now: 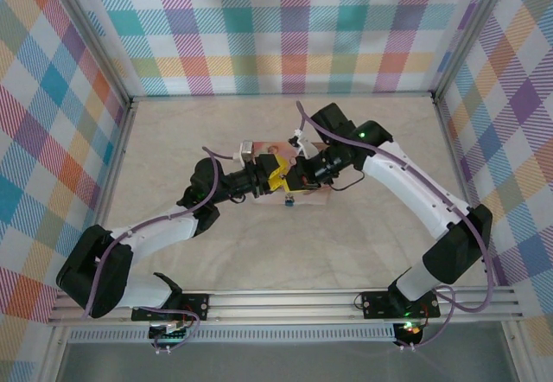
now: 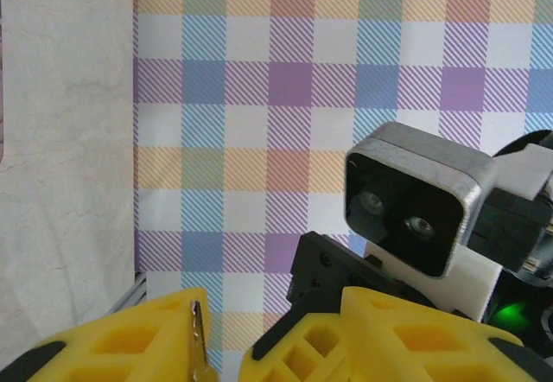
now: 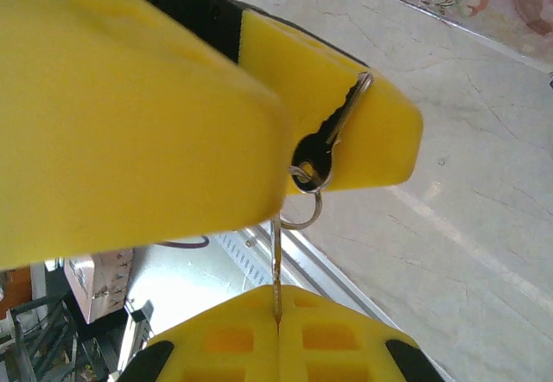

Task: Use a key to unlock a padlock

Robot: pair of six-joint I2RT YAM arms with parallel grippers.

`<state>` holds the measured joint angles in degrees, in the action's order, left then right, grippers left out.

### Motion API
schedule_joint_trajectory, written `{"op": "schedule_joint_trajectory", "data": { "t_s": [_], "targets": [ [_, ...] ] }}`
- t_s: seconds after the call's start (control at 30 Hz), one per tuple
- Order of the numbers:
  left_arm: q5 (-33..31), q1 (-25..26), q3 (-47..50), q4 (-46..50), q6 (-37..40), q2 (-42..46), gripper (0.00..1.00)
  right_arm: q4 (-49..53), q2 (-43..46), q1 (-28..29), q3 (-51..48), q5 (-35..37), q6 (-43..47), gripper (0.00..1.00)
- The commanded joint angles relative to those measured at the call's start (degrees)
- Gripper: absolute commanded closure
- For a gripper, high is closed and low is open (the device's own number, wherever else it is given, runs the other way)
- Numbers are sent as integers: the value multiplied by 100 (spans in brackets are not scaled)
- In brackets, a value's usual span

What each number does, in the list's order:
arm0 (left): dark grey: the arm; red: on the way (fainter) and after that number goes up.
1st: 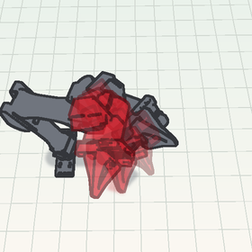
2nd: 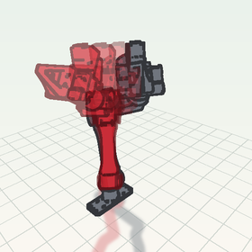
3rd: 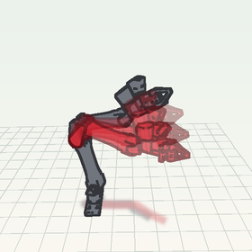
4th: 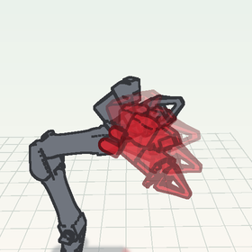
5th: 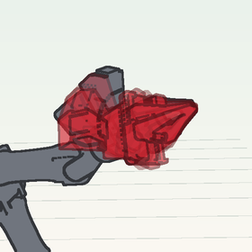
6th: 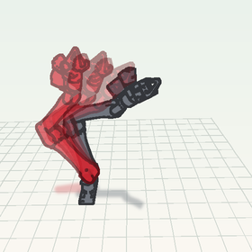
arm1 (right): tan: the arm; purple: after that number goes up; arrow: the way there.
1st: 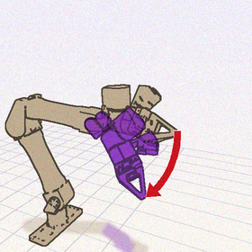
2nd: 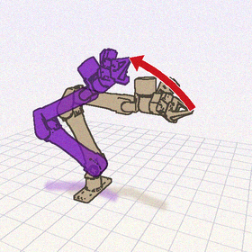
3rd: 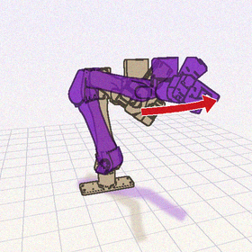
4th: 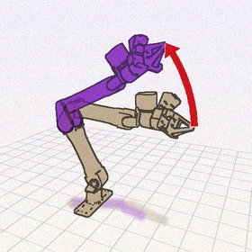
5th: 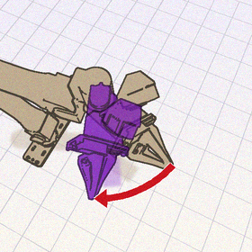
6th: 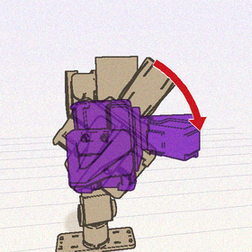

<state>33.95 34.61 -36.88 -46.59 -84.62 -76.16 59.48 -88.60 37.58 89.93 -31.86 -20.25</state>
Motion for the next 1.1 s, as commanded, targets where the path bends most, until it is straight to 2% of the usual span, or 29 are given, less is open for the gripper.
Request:
{"op": "schedule_joint_trajectory", "data": {
  "t_s": [0.0, 0.13, 0.57, 0.67, 0.83, 0.93, 1.0, 1.07],
  "targets": [
    [23, -16, 85, -251, -60, -50, 61, 63, 194, 47, -89, 10, 99, 100],
    [23, -16, 119, -248, -46, -66, 72, 61, 195, 50, -89, -12, 101, 100],
    [-20, -42, 216, -272, -28, -150, 90, 12, 288, 73, -229, -66, 83, 100],
    [-13, -51, 217, -286, -28, -166, 99, -40, 340, 74, -335, -82, 74, 100],
    [-25, -77, 204, -121, 100, -95, 100, -439, 621, 74, -780, -101, -34, 100],
    [-31, -77, 5, 557, 646, 118, 100, -1114, 973, 73, -1351, -128, -146, 97],
    [-96, -77, -311, 1526, 1337, 381, 100, -1679, 1284, 74, -1874, 26, -296, 84],
    [-236, -75, -763, 2675, 2274, 707, 100, -2522, 1737, 74, -2528, 255, -473, 74]
  ]
}}
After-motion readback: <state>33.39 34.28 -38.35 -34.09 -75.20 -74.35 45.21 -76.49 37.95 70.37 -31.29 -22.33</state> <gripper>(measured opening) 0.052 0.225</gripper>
